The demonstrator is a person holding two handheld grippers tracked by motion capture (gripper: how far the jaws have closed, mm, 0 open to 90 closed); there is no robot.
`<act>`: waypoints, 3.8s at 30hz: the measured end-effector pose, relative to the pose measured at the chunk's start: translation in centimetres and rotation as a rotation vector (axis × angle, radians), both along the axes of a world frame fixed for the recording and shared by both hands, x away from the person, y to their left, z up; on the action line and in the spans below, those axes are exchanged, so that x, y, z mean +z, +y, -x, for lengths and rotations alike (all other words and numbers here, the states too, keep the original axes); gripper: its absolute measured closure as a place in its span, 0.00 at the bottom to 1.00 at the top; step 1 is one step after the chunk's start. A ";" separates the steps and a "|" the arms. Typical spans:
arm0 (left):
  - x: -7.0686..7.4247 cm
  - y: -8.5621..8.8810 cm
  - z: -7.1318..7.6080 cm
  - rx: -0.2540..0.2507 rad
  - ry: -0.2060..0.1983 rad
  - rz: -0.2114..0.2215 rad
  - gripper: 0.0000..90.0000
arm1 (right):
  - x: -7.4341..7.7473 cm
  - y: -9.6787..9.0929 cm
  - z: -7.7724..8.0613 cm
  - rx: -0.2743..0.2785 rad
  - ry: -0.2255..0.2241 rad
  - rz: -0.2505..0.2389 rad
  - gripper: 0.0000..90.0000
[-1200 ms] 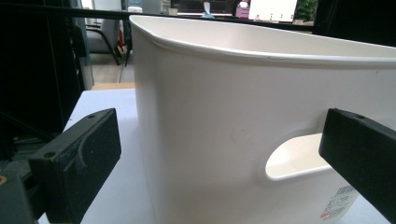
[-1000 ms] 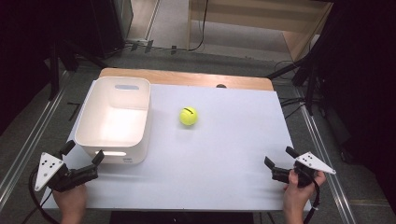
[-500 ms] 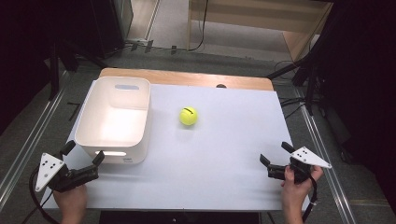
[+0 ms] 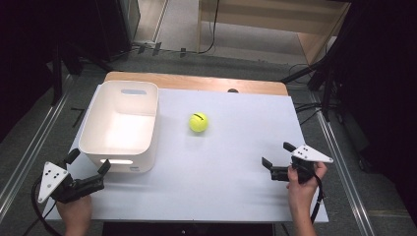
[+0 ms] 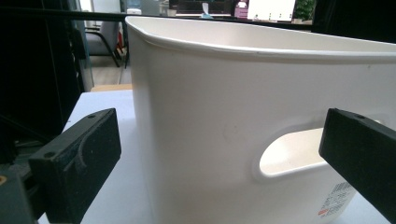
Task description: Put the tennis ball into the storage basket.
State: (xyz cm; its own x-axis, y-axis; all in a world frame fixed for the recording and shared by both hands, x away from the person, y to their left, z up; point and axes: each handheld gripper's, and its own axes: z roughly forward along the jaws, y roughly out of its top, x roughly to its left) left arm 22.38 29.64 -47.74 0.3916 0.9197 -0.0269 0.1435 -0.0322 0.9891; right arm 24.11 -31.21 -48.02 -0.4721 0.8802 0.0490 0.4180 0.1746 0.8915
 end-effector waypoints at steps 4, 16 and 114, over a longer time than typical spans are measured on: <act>0.0 -0.1 0.0 0.001 0.002 -0.006 0.00 | 0.3 0.5 -0.7 0.016 0.002 -0.001 0.00; 0.0 -0.1 0.0 -0.003 0.000 -0.011 0.00 | 1.0 2.2 -2.7 0.066 0.030 0.010 0.00; 0.0 -0.1 0.0 -0.008 -0.002 -0.009 0.00 | 5.9 13.0 -13.2 0.292 0.152 0.163 0.00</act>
State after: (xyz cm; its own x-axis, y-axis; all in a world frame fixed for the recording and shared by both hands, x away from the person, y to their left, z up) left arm 22.43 29.54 -47.78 0.3994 0.9166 -0.0176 0.1409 -0.0424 0.9891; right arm 37.29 -18.22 -42.11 -0.7031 0.7111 0.0080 0.4548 0.4410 0.7737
